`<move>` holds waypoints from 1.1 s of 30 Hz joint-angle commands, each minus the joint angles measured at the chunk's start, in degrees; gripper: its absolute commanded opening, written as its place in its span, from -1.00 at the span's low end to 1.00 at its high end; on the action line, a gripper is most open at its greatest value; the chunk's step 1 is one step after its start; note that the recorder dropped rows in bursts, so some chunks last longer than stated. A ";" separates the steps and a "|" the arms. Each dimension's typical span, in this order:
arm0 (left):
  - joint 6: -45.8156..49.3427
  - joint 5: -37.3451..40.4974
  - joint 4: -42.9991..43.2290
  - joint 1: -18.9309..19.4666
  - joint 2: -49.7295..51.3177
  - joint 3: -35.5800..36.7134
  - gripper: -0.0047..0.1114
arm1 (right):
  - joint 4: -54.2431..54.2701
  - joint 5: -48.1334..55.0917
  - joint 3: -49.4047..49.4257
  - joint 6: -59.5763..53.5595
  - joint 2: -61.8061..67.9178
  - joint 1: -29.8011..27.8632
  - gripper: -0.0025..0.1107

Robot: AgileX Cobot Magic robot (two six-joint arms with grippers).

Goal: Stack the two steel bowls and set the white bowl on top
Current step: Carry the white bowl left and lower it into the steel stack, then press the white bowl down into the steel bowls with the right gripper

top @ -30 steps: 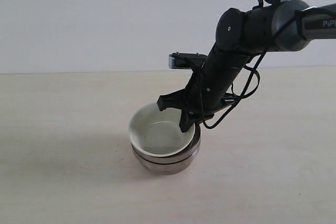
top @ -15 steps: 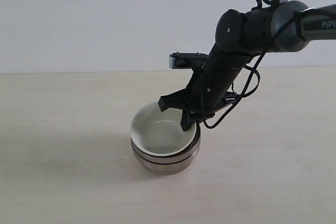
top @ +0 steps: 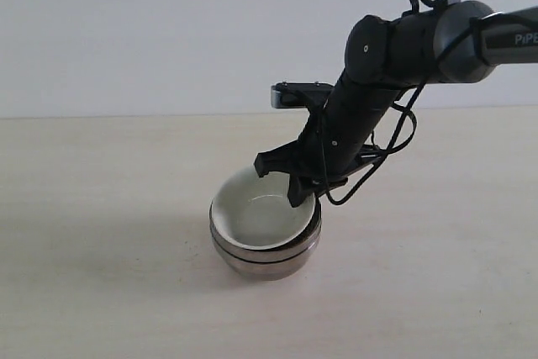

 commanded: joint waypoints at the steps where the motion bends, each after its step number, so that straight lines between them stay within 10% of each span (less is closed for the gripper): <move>1: 0.22 0.01 -0.62 0.19 -0.20 0.22 -0.85 | -0.27 -0.09 -0.27 -0.18 -0.28 -0.01 -0.26; 29: 0.22 0.01 -0.62 0.19 -0.20 0.22 -0.85 | -2.38 0.17 -4.41 -0.83 -4.49 -0.01 -0.20; 33: 0.22 0.01 -0.62 0.19 -0.20 0.22 -0.85 | -3.32 2.49 -4.29 -3.18 -4.84 0.46 -0.66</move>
